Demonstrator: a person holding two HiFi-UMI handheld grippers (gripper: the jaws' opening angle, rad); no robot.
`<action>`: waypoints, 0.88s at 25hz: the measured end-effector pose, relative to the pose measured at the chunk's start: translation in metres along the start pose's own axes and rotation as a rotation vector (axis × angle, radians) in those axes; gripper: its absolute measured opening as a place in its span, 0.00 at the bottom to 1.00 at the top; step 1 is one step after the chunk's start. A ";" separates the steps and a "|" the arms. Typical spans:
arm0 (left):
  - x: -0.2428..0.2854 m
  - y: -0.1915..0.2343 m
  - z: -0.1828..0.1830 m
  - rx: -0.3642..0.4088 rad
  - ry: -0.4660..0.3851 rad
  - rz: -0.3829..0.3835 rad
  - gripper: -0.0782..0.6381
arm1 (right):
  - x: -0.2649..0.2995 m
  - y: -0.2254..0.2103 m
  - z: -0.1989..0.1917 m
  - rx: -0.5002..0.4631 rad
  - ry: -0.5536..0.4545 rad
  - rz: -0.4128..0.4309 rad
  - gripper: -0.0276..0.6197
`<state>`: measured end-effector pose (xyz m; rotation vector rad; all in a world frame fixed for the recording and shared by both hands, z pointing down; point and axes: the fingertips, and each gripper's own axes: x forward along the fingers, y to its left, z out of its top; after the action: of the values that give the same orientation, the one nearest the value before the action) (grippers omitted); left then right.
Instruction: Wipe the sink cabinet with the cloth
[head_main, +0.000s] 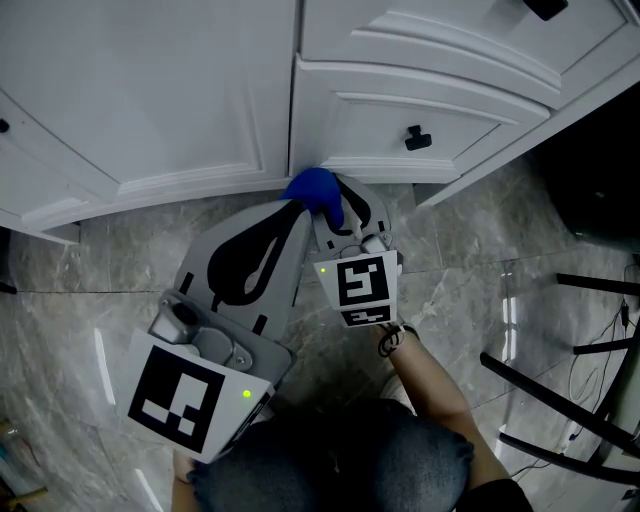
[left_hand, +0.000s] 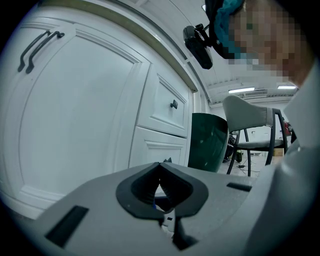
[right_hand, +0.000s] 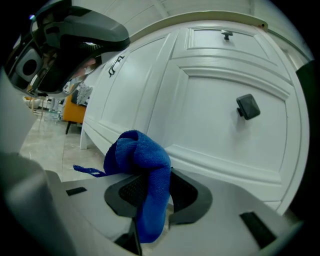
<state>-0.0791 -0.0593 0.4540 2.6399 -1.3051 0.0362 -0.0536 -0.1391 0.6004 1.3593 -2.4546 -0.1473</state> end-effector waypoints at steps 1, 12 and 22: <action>0.001 -0.001 0.000 0.001 0.001 -0.001 0.11 | -0.001 -0.003 -0.002 0.008 0.003 -0.006 0.22; 0.009 -0.013 -0.003 0.016 0.013 -0.027 0.11 | -0.009 -0.023 -0.012 0.029 0.015 -0.051 0.22; 0.006 -0.012 -0.001 0.030 0.012 -0.016 0.11 | -0.014 -0.037 -0.019 0.050 0.043 -0.114 0.22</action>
<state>-0.0661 -0.0569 0.4540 2.6706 -1.2903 0.0694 -0.0108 -0.1465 0.6057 1.5091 -2.3612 -0.0835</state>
